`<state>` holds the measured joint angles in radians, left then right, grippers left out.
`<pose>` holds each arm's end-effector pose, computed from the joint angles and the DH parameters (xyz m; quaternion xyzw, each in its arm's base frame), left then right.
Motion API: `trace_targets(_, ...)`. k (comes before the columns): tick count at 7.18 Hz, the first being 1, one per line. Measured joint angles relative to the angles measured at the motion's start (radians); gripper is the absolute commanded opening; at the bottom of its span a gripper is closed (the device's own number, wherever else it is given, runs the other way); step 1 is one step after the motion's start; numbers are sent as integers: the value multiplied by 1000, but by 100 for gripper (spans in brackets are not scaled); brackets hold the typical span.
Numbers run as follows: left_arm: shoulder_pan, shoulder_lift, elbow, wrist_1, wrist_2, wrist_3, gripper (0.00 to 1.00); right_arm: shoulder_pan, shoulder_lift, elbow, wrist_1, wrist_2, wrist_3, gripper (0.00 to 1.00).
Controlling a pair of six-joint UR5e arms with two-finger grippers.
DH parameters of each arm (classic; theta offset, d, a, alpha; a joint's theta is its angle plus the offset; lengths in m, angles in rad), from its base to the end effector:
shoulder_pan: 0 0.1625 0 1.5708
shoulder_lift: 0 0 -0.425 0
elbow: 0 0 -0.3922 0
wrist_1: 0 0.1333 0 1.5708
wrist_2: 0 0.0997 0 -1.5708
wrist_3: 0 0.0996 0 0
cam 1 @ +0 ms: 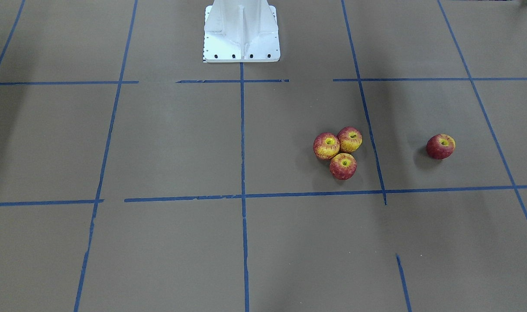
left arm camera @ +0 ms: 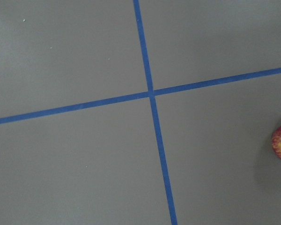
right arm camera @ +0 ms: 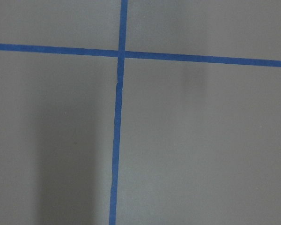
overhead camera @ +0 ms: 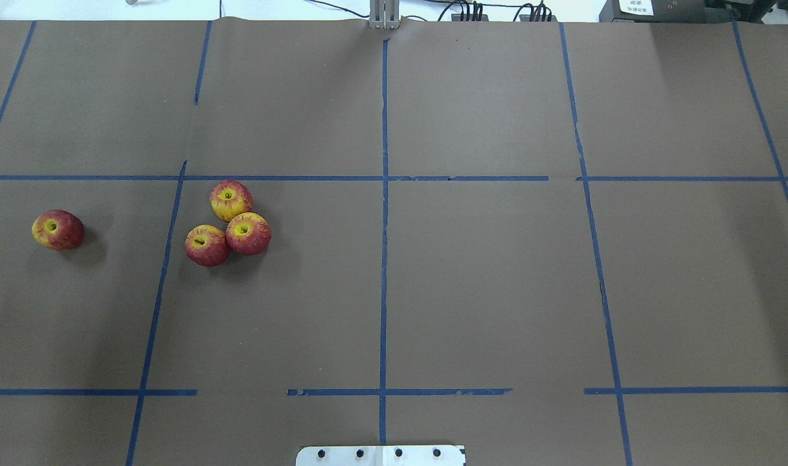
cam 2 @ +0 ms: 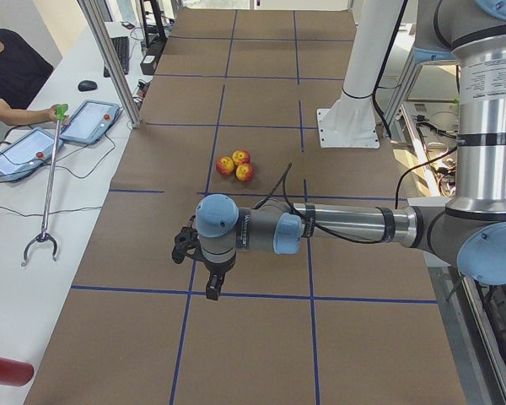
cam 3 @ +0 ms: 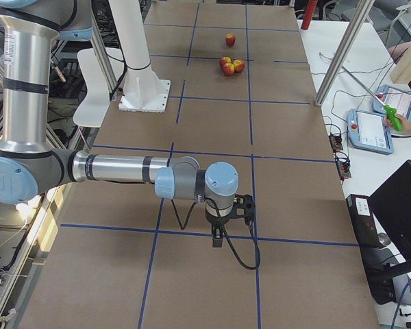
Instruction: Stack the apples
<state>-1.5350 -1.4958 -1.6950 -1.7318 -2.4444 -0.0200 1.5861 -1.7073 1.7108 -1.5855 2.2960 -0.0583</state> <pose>-0.0401 -0.4725 0.6088 0.0833 0.4232 0.0515 0.9007 0.0739 -0.4321 0.6578 0.0078 -0.3547 -0.0181 0.9348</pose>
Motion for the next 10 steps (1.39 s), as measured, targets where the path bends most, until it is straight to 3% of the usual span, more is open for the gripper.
trace_targets(2, 186, -6, -37, -135, 23, -352, 100, 0, 0, 0, 0, 0, 0, 100)
trace_targets(4, 351, -29, -38, -247, 154, -649, 100, 0, 0, 0, 0, 0, 0, 100)
trace_targets(10, 537, -102, 45, -269, 290, -814, 100, 0, 0, 0, -1, -1, 0, 100)
